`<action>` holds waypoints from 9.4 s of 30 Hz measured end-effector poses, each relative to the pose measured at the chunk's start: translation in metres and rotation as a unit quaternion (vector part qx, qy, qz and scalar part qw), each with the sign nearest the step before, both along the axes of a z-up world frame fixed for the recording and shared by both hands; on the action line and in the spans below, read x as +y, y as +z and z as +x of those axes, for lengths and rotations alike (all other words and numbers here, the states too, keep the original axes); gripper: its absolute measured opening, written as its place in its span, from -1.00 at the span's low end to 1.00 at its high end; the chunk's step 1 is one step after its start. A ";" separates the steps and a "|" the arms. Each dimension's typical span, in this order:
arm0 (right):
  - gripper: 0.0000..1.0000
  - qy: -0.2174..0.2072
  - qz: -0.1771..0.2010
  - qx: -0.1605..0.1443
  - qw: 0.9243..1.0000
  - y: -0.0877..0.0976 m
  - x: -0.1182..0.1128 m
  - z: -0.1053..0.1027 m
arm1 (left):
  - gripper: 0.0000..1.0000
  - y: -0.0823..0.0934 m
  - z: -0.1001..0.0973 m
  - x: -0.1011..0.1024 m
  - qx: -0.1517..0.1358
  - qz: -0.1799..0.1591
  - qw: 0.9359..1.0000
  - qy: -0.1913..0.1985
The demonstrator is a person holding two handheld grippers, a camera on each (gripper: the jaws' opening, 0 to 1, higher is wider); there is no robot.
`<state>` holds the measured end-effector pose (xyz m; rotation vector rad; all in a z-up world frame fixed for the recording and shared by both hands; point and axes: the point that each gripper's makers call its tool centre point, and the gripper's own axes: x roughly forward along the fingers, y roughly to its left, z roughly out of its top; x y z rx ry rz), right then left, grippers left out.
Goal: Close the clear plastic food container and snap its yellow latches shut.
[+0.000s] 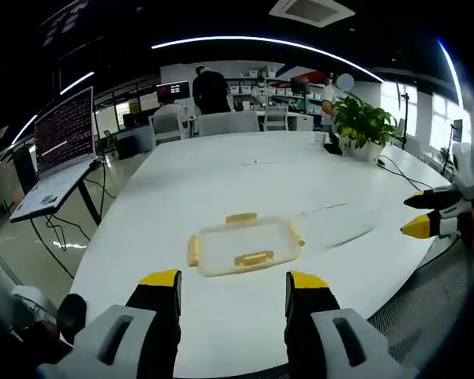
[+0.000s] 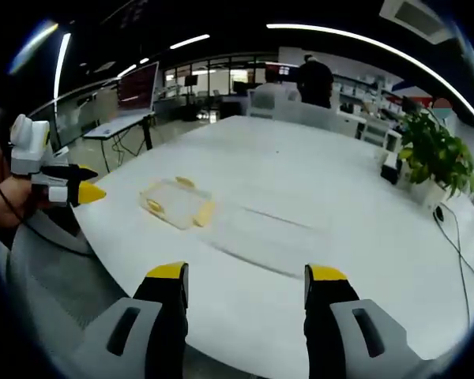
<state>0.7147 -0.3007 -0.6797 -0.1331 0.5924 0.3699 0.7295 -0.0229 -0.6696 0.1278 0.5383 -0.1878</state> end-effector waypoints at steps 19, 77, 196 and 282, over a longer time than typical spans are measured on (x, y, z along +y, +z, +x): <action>0.12 0.000 0.000 0.000 1.000 0.000 0.000 0.000 | -0.05 -0.002 0.000 -0.001 0.003 0.003 1.000 -0.003; 0.10 0.003 -0.004 0.005 1.000 -0.002 -0.002 0.001 | -0.06 -0.002 0.001 -0.003 0.006 0.006 1.000 -0.005; -0.05 0.502 -0.191 0.086 0.839 -0.049 0.141 0.117 | -0.10 -0.067 0.115 0.023 0.126 0.179 0.810 -0.543; -0.29 0.522 -0.246 0.160 0.801 -0.077 0.138 0.133 | -0.35 -0.080 0.122 0.020 0.161 0.165 0.766 -0.600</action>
